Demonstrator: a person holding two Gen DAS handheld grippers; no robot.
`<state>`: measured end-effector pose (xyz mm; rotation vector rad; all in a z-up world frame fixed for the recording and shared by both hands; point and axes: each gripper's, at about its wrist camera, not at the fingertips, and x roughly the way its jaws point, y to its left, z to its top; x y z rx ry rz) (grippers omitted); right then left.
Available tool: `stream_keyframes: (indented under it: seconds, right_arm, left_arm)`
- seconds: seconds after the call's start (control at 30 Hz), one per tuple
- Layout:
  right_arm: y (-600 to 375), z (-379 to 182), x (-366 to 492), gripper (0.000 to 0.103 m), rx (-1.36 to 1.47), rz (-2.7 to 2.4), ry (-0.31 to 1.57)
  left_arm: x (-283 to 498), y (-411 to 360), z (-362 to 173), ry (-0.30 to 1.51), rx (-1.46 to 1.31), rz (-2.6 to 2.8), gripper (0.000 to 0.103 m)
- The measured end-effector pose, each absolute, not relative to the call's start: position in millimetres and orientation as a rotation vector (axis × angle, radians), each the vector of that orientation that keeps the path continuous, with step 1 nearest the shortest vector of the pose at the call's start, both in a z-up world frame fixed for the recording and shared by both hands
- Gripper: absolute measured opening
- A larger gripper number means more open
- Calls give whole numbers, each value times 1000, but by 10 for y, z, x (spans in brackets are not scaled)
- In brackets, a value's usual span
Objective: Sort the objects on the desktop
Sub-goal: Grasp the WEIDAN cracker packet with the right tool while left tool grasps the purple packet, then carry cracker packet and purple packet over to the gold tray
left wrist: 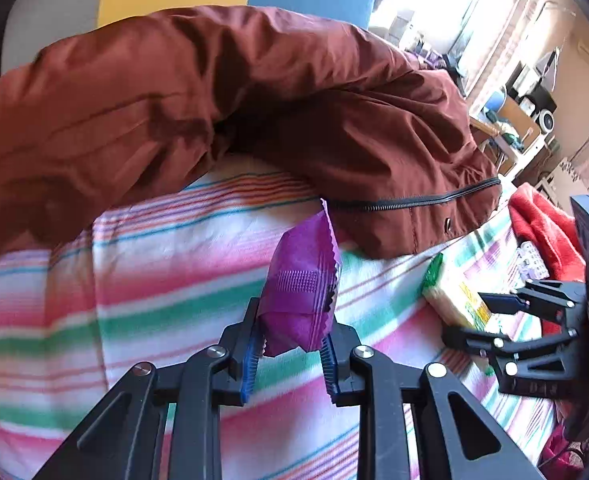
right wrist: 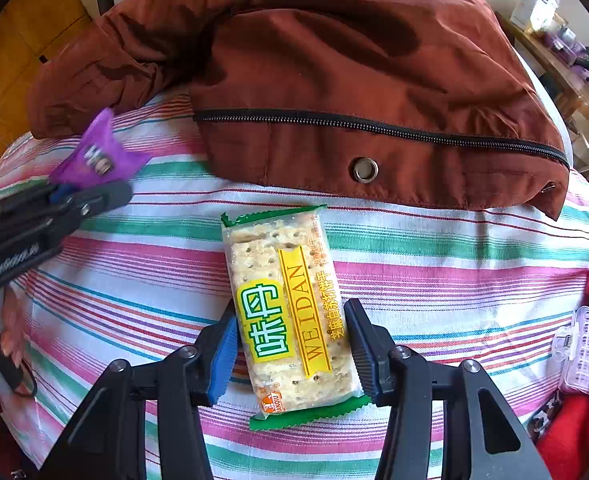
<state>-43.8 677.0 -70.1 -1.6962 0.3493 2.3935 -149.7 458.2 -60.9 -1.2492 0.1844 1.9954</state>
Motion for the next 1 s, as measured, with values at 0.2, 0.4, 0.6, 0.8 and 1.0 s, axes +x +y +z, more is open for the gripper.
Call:
stream_keyframes:
  seconds: [0.2,0.4,0.6,0.8,1.0]
  right_arm:
    - [6749,-682,-445,51,-1685,2393,343]
    - [6686,-662,-452,51,-1671,2392,308]
    - [6650,-661,-452,51,-1655,2391,296]
    - [6556,-655,-425,51,-1604,2388,246]
    - [6249,-528,-325,50,-1574,2322,283]
  left_arm:
    - [-1294,4248,-625,86,-1255,1979,25]
    - [-926,3790,-658,-25,-1217,2035,25]
    - [-483,3362,-697,-112,-1169,2041,25]
    - [-199,3036,-710,-145,-1170,2019,25]
    - [32,2730,-634,-132,-1168,1981,23]
